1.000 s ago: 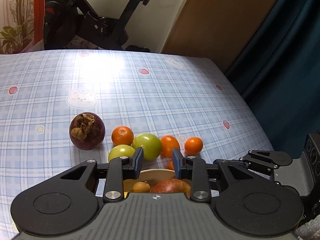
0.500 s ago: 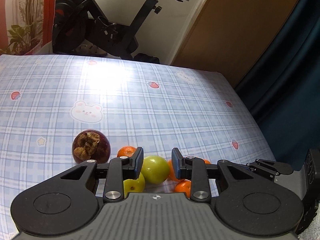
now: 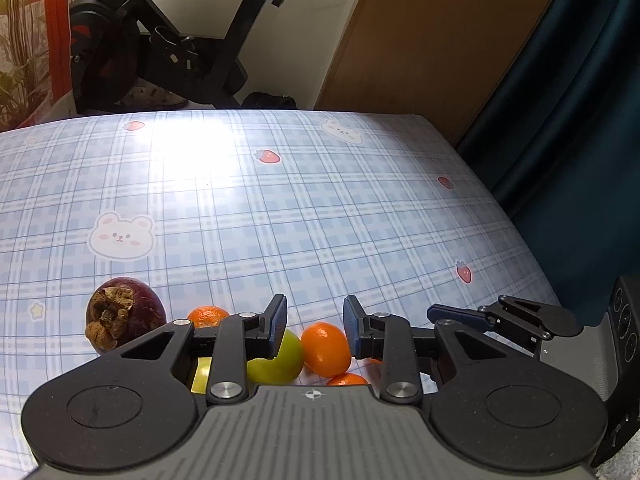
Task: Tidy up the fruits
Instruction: 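Grasp a tangerine with the right tool while the left tool grasps another tangerine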
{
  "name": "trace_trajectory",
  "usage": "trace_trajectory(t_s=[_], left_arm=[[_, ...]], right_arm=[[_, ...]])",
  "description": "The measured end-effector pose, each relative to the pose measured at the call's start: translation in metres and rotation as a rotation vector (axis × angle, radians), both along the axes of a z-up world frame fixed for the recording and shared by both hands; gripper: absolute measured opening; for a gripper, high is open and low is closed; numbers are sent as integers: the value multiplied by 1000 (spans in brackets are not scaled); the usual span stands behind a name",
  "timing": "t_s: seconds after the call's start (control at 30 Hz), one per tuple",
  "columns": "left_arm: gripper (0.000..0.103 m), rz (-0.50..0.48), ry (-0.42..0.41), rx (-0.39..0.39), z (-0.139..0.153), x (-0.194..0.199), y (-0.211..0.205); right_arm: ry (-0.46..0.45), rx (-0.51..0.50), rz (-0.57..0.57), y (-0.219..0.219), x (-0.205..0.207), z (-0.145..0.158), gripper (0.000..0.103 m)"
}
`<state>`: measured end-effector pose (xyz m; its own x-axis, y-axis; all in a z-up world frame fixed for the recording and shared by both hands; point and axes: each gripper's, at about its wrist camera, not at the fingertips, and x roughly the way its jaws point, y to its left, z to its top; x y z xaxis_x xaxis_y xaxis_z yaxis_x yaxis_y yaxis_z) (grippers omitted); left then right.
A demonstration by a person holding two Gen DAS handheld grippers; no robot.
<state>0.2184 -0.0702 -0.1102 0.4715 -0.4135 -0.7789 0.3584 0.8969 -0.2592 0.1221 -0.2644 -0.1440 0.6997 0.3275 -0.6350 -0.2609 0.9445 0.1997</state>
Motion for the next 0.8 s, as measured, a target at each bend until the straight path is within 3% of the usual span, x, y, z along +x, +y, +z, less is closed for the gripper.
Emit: trace_trajectory(t_s=[0.27,0.37,0.43,0.8], left_arm=[[32,-34,40,21,-12,5,-15],[32,-53,63,30,-17,8,-22],[32,-56,73,40,-19,9,-25],[33,-84,110,173,-31,15,-51]], right_arm=[[37,-1,33,14,14,-13,54],[34,-23,47,18,11,-18,45],[20,-18,43,16,5,-20,45],[-15,-13,-43,-7,-20,-21,44]])
